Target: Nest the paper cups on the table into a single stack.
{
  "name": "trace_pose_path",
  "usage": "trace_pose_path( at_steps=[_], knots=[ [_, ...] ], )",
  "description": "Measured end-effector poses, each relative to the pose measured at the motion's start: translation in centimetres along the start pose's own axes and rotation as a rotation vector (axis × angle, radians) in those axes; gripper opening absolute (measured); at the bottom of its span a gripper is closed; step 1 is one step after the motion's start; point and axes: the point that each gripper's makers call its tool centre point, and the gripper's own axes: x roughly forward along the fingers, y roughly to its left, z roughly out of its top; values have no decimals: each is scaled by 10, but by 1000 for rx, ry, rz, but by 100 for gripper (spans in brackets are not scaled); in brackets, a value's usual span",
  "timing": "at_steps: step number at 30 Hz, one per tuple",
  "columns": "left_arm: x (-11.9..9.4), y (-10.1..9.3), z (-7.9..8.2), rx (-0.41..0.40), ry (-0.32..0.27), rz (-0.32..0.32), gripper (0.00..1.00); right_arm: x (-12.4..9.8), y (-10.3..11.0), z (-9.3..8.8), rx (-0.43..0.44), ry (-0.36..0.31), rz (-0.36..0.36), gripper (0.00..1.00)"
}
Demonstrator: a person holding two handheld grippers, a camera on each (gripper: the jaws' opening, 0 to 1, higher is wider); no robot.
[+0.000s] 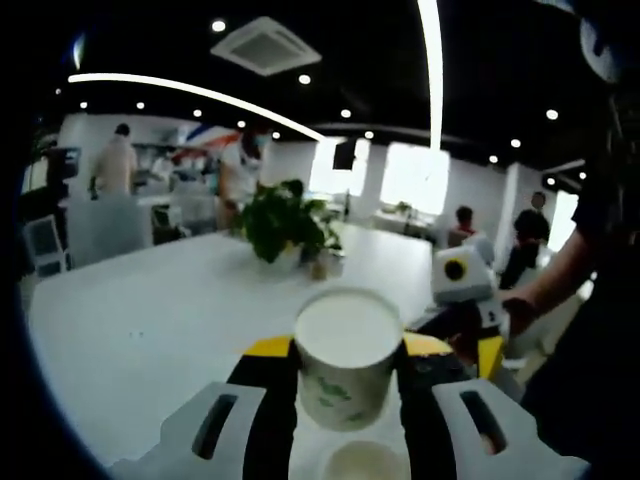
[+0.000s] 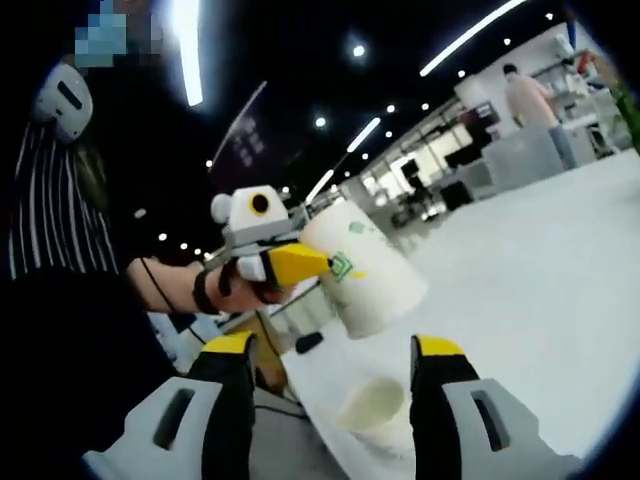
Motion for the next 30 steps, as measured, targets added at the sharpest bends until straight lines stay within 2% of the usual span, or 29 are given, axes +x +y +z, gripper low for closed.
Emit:
trace_pose_path(
  at_steps=[6, 13, 18, 30],
  knots=[
    [-1, 1, 0, -3, -7, -5, 37, 3, 2, 3, 1, -3, 22, 53],
    [-2, 0, 1, -12, -23, -20, 37, 0, -3, 14, 42, -52, 36, 47],
    [-4, 7, 1, -45, -38, -9, 37, -4, -5, 21, 68, -84, 45, 42],
    [-11, -1, 2, -54, -60, -42, 38, -12, -5, 33, 101, -128, 76, 28]
  ],
)
